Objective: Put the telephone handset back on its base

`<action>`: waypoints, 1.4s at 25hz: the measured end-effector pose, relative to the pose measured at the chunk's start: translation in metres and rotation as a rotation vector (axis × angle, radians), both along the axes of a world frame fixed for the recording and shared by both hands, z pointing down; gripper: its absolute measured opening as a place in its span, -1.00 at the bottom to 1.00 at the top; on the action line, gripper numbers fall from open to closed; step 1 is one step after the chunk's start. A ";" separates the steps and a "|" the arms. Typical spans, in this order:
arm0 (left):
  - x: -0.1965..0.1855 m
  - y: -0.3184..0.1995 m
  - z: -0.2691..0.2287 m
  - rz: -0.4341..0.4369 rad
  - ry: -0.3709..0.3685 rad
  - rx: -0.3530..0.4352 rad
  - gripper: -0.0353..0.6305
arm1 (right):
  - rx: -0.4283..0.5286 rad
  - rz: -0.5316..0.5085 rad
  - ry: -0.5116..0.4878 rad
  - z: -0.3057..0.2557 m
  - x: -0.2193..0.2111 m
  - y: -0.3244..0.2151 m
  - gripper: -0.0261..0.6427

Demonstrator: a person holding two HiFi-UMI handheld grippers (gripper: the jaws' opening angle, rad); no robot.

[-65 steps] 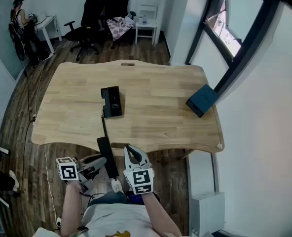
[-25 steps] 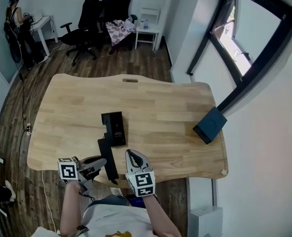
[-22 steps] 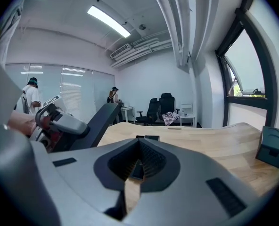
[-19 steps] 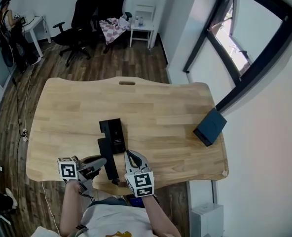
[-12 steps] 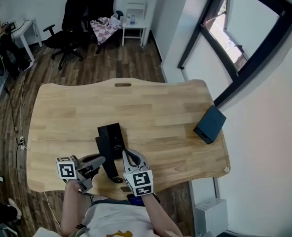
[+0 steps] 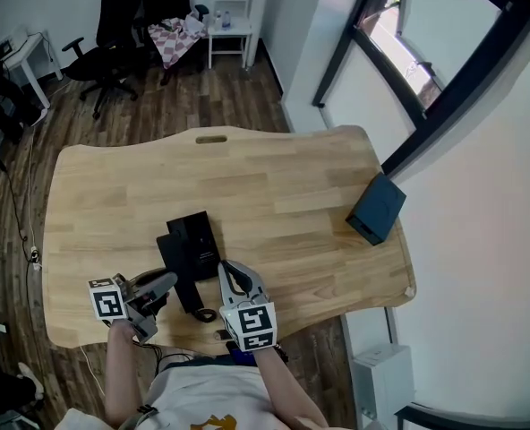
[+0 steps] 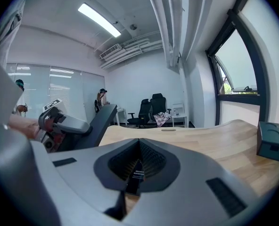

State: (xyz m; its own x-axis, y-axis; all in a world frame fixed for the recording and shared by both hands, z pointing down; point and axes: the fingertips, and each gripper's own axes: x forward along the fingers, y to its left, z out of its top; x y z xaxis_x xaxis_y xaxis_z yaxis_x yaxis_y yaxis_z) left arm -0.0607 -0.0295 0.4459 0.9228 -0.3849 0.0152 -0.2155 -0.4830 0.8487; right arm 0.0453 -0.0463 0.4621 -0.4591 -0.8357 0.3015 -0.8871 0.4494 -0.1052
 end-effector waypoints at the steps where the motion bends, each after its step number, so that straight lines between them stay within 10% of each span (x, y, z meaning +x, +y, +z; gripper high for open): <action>1: 0.000 0.001 0.002 -0.002 0.001 0.002 -0.68 | -0.001 -0.007 0.000 0.002 -0.001 -0.001 -0.90; 35: -0.013 -0.021 0.045 -0.064 0.019 -0.052 -0.68 | -0.096 -0.052 0.033 0.052 -0.004 -0.032 -0.90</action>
